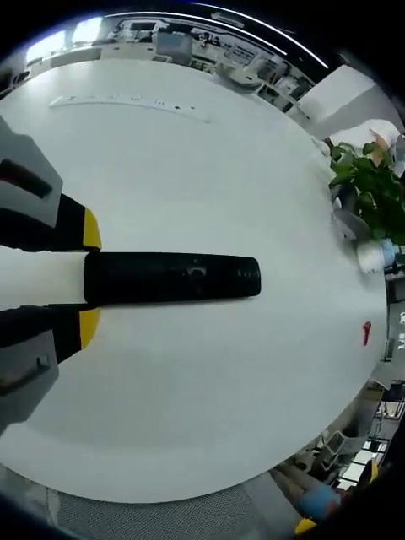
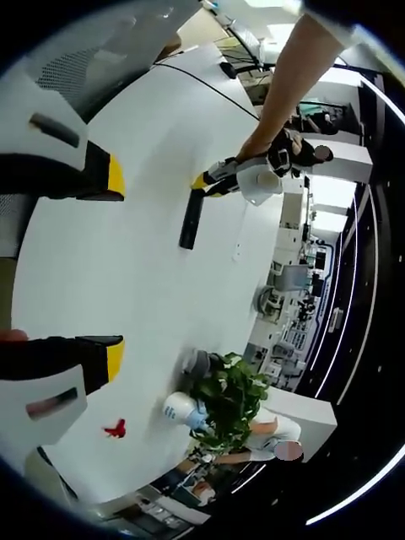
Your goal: Press the specified remote control buttons in sequence, fully releasing each button before pressing the next.
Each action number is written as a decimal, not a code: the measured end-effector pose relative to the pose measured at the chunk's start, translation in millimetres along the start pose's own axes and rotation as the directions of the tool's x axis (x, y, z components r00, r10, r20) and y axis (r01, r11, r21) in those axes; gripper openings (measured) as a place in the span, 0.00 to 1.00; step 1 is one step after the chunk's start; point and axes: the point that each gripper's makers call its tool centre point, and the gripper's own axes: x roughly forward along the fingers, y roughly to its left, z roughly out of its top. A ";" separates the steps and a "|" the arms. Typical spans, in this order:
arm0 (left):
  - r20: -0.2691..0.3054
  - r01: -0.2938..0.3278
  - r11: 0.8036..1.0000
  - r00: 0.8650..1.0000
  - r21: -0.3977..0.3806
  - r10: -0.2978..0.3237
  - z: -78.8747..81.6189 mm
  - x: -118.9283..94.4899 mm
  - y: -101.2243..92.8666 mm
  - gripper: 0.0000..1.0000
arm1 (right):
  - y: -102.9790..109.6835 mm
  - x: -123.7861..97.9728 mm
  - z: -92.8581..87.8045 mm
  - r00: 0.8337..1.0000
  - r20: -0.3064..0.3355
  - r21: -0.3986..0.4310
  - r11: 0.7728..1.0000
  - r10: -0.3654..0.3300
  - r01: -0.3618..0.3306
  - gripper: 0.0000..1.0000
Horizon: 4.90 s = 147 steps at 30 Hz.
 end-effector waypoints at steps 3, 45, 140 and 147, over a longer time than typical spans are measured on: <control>-0.005 0.003 1.000 1.000 0.002 -0.003 -0.5 -1.0 -6.3 0.21 | -0.4 -0.7 0.7 1.000 0.006 0.002 1.000 -0.001 0.001 0.66; -0.006 0.076 0.995 0.997 0.070 -0.076 -10.8 -22.0 -117.7 0.22 | -5.6 -12.4 20.2 0.991 0.133 0.039 0.999 -0.019 0.014 0.64; 0.238 0.137 0.991 0.962 0.008 -0.135 -35.3 -48.1 -221.8 0.24 | 121.7 74.0 -88.7 0.585 -0.644 0.303 0.867 0.493 -0.396 0.00; 0.238 0.143 0.990 0.962 -0.008 -0.137 -35.5 -48.1 -222.2 0.24 | 124.0 74.7 -89.5 0.577 -0.648 0.321 0.865 0.498 -0.385 0.00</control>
